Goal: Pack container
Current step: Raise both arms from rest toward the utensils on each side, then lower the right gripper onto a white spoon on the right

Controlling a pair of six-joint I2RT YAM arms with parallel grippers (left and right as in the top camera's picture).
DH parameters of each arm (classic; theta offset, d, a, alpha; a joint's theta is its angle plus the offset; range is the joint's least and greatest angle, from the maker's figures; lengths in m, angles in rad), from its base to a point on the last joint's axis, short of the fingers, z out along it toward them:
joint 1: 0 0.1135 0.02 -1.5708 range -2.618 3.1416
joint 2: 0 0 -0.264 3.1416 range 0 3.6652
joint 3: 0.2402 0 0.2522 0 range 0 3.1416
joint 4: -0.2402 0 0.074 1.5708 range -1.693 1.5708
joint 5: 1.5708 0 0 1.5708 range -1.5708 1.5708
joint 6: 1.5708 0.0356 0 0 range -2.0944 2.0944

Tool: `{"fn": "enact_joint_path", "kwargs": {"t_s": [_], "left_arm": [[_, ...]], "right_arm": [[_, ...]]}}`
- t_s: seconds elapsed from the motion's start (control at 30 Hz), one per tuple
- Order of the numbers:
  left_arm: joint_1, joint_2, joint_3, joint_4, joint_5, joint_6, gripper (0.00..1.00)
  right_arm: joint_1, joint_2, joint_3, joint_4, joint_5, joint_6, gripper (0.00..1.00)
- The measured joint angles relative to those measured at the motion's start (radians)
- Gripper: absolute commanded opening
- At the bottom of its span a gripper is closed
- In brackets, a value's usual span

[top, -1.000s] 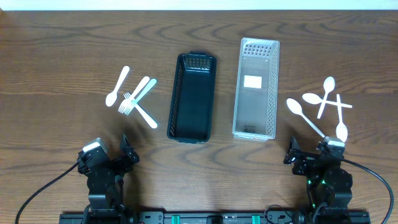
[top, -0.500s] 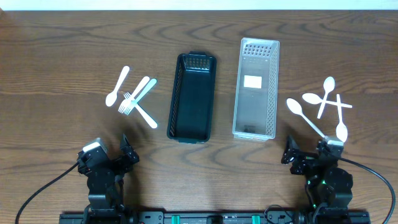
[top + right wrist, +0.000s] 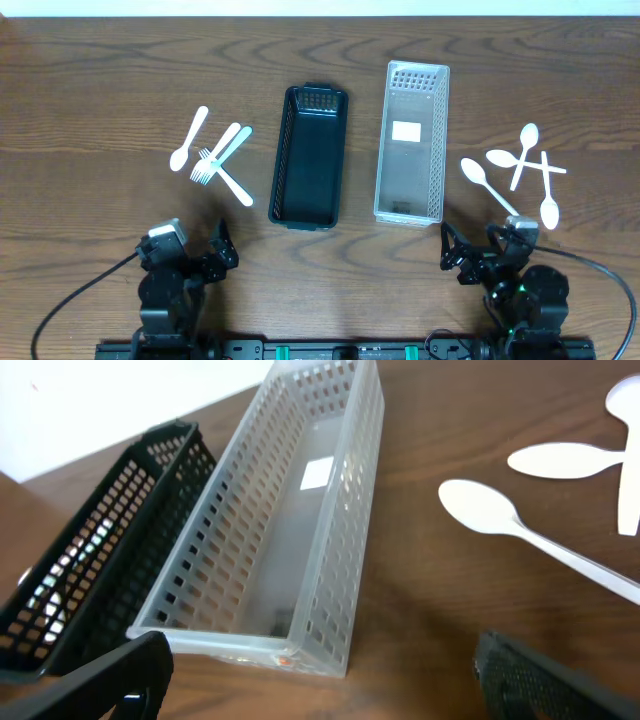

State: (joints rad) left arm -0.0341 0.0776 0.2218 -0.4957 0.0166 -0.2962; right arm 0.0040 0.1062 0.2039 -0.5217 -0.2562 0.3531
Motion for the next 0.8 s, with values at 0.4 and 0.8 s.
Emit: {"fn": "enact_joint_path", "kwargs": {"t_s": [0.4,0.8], "left_arm": [[0.001,0.647,0.622,-0.283,-0.001,0.034,0.98],[0.0,1.194,1.058,-0.452,-0.001,0.095,0.98]], "right_arm": [[0.0,0.77,0.638,-0.278,0.013,-0.165,0.99],[-0.02,1.387,1.204,-0.506,0.047,-0.276,0.99]]}}
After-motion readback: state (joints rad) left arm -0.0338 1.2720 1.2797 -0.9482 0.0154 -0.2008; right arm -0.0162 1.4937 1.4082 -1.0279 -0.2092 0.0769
